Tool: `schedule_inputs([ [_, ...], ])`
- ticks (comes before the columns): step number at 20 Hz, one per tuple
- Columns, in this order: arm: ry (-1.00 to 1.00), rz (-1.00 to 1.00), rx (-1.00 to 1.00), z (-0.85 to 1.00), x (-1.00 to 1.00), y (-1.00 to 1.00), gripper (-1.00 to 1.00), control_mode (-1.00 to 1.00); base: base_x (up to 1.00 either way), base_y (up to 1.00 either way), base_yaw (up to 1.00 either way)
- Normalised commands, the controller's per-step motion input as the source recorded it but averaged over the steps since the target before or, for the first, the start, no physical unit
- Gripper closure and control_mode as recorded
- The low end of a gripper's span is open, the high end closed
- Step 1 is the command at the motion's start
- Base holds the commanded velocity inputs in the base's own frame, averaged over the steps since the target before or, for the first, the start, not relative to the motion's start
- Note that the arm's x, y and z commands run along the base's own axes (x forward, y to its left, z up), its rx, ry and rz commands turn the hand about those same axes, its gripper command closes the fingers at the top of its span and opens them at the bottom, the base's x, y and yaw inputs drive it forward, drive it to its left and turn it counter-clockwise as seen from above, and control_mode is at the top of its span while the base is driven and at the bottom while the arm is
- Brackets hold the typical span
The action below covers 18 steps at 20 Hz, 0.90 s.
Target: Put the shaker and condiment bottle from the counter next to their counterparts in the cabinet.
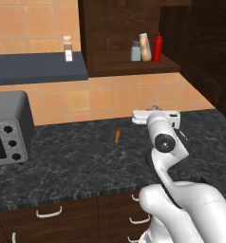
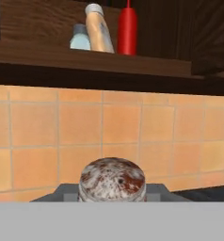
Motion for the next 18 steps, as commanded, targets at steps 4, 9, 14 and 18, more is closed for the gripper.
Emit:
schedule_inputs([
  [4,0.0,0.0,-0.02,0.66,0.0,0.36,1.0,-1.0,0.0,0.0,0.0],
  [9,0.0,0.03,-0.07,0.96,-0.04,0.37,1.0,-1.0,0.0,0.0,0.0],
  [14,0.0,0.07,-0.04,0.98,-0.01,0.33,1.0,-1.0,0.0,0.0,0.0],
  [18,0.0,0.1,0.0,0.89,0.0,0.38,1.0,-1.0,0.0,0.0,0.0],
])
